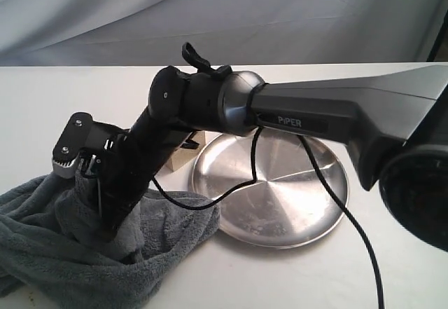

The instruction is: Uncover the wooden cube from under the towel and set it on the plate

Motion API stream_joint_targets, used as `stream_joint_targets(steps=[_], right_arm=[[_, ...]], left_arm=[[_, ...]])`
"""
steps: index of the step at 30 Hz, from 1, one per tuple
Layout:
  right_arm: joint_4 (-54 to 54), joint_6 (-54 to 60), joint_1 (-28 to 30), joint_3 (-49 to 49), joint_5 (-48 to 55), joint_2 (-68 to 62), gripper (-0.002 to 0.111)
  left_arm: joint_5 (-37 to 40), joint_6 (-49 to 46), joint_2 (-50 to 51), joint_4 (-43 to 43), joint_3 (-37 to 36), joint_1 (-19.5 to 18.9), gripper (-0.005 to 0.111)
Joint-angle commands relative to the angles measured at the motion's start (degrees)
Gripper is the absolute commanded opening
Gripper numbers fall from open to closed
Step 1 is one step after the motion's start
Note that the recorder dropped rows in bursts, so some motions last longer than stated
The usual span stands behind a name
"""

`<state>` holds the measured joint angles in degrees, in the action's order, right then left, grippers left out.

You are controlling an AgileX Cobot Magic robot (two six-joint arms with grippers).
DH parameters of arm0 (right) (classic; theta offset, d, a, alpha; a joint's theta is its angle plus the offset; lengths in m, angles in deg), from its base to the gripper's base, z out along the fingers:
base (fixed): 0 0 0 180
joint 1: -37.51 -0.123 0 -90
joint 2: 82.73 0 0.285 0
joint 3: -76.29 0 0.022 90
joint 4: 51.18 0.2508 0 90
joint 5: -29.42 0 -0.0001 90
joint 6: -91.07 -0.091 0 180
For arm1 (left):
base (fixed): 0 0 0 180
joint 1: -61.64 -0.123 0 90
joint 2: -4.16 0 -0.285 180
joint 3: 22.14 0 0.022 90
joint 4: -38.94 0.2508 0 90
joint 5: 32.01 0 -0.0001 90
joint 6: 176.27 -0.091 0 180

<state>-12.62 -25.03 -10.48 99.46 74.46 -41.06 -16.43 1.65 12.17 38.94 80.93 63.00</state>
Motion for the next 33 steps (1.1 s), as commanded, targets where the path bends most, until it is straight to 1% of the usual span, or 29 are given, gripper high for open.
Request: stream_joint_targets(steps=[1, 2, 3, 5, 8, 9, 11, 14, 16, 18, 25, 33], right_arm=[[-8.6, -2.8, 2.6, 0.1, -1.2, 2.8, 0.029], [-10.6, -4.1, 2.9, 0.1, -1.6, 3.5, 0.030], [-14.7, -8.3, 4.0, 0.1, -3.0, 4.4, 0.031], [-19.6, -15.2, 5.4, 0.1, -6.1, 5.9, 0.035], [-21.1, -19.6, 7.2, 0.1, -12.0, 6.2, 0.043], [-21.1, -20.2, 7.5, 0.1, -14.2, 6.2, 0.047], [-21.0, -23.2, 8.0, 0.1, -18.3, 6.2, 0.059], [-21.3, -27.3, 8.1, 0.1, -22.4, 6.2, 0.088], [-22.2, -27.9, 8.1, 0.1, -23.3, 6.2, 0.099], [-23.5, -28.4, 8.3, 0.1, -23.9, 6.2, 0.105], [-23.2, -31.7, 10.1, 0.1, -24.0, 6.2, 0.105], [-22.1, -33.5, 10.3, 0.1, -23.0, 3.7, 0.105]], left_arm=[[-0.3, 0.2, -0.2, 0.0, -0.3, 0.3, 0.000], [-0.3, 0.2, -0.2, 0.0, -0.3, 0.3, 0.000], [-0.3, 0.1, -0.2, 0.0, -0.3, 0.3, 0.000], [-0.3, 0.1, -0.2, 0.0, -0.3, 0.3, 0.000], [-0.3, 0.1, -0.2, 0.0, -0.3, 0.3, 0.000], [-0.3, 0.1, -0.2, 0.0, -0.3, 0.3, 0.000], [-0.3, 0.2, -0.2, 0.0, -0.3, 0.3, 0.000], [-0.3, 0.2, -0.2, 0.0, -0.3, 0.3, 0.000], [-0.3, 0.2, -0.2, 0.0, -0.3, 0.3, 0.000], [-0.3, 0.2, -0.2, 0.0, -0.3, 0.3, 0.000], [-0.3, 0.1, -0.2, 0.0, -0.3, 0.3, 0.000], [-0.3, 0.2, -0.2, 0.0, -0.3, 0.3, 0.000]])
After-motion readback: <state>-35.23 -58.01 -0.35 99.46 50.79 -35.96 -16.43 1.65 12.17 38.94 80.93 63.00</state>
